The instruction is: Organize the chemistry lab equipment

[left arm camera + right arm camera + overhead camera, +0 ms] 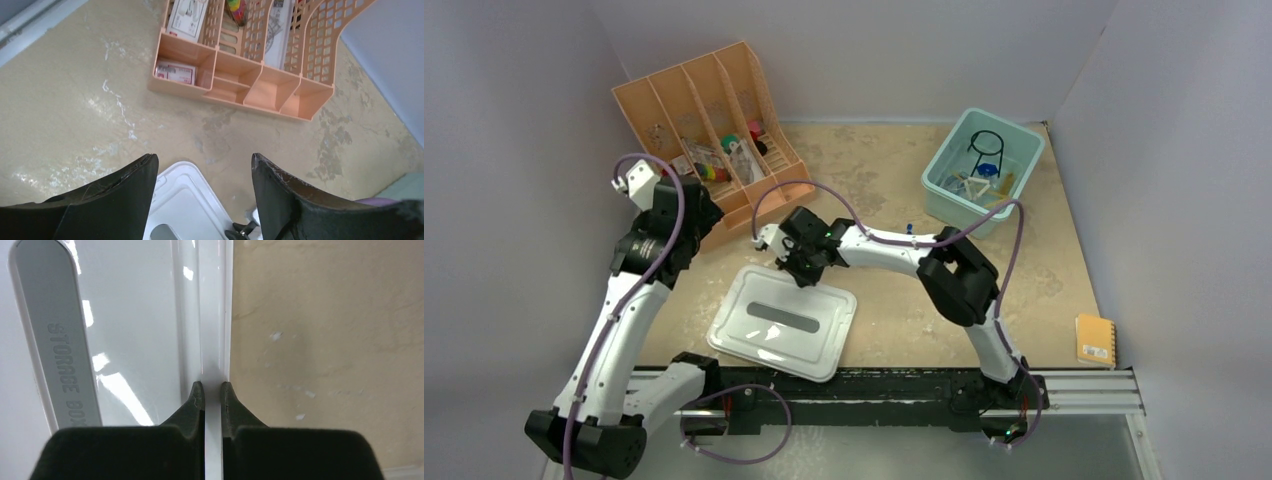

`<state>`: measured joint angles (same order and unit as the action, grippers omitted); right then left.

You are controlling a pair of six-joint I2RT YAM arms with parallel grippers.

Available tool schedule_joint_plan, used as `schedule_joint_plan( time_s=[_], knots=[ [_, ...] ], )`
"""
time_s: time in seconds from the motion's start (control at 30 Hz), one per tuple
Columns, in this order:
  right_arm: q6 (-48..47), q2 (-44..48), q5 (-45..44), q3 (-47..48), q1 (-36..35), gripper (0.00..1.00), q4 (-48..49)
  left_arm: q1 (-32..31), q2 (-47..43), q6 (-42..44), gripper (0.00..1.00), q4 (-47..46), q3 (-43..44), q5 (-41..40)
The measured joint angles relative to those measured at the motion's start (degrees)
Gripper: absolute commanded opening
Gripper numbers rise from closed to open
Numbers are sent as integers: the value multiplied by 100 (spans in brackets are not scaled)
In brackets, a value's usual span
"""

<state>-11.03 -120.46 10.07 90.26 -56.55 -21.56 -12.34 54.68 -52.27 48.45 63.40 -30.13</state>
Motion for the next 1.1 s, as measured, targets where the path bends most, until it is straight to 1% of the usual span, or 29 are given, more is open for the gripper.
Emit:
schedule_joint_plan(
  time_s=[0.1, 0.2, 0.3, 0.4, 0.6, 0.83, 0.97, 1.1],
  knots=[
    [55, 396, 254, -343, 57, 0, -210, 0, -361, -170, 70, 173, -254, 280],
    [125, 621, 527, -535, 131, 0, -205, 0, -579, -317, 70, 352, -579, 658],
    [184, 640, 791, -577, 278, 0, -205, 0, -708, -472, 71, 586, -938, 1056],
    [258, 625, 992, -577, 461, 0, -201, 0, -739, -575, 72, 855, -1082, 1329],
    [573, 625, 1292, -577, 918, 0, 35, 0, -647, -715, 73, 1294, -957, 1526],
    [1119, 627, 1360, -573, 1281, 0, 341, 0, -391, -713, 74, 1679, -105, 1547],
    [1405, 748, 1377, -623, 1364, 0, 490, 0, -584, -664, 77, 1790, -31, 1550],
    [1790, 1246, 1488, -789, 1410, 0, 658, 0, -1025, -660, 77, 1711, -197, 1731]
  ],
)
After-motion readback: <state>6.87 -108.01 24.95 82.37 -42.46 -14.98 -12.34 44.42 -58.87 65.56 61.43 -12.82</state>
